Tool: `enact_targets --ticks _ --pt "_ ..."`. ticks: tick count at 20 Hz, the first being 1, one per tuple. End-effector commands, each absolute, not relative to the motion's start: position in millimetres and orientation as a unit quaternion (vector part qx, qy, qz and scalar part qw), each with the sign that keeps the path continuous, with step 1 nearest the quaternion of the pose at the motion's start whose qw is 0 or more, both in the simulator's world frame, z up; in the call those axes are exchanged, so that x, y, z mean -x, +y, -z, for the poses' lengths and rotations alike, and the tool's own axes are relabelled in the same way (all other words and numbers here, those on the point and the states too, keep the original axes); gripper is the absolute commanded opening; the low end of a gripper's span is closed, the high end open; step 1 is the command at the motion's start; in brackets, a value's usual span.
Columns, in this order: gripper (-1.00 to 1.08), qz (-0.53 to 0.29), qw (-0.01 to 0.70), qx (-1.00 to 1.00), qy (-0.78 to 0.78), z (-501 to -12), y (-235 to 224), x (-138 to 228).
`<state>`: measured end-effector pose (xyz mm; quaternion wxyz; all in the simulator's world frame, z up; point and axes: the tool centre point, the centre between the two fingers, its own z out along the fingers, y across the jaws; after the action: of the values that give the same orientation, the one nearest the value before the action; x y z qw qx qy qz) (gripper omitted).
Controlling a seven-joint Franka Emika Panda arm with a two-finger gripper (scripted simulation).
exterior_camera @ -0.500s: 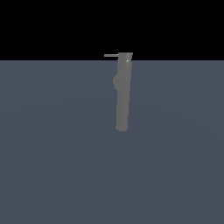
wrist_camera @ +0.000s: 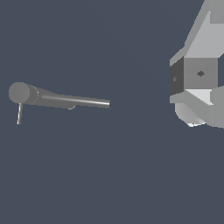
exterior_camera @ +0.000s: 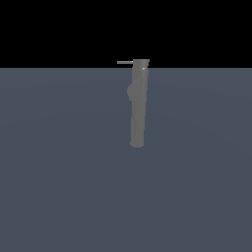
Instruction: Turn on the faucet by rotating a designated handle.
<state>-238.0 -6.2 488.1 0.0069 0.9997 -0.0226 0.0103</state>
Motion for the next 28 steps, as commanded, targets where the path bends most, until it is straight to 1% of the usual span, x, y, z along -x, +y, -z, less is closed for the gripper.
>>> enact_targets --ticks 1,8,28 --pt "-1.00 -0.010 0.007 -1.000 -0.024 -481.6 -5.5 228.5" --pt "-1.00 -0.008 0.006 -0.999 -0.031 -454.7 -2.9 187.2" --pt "-1.00 -0.003 0.002 -0.998 -0.057 -357.4 1.5 34.4"
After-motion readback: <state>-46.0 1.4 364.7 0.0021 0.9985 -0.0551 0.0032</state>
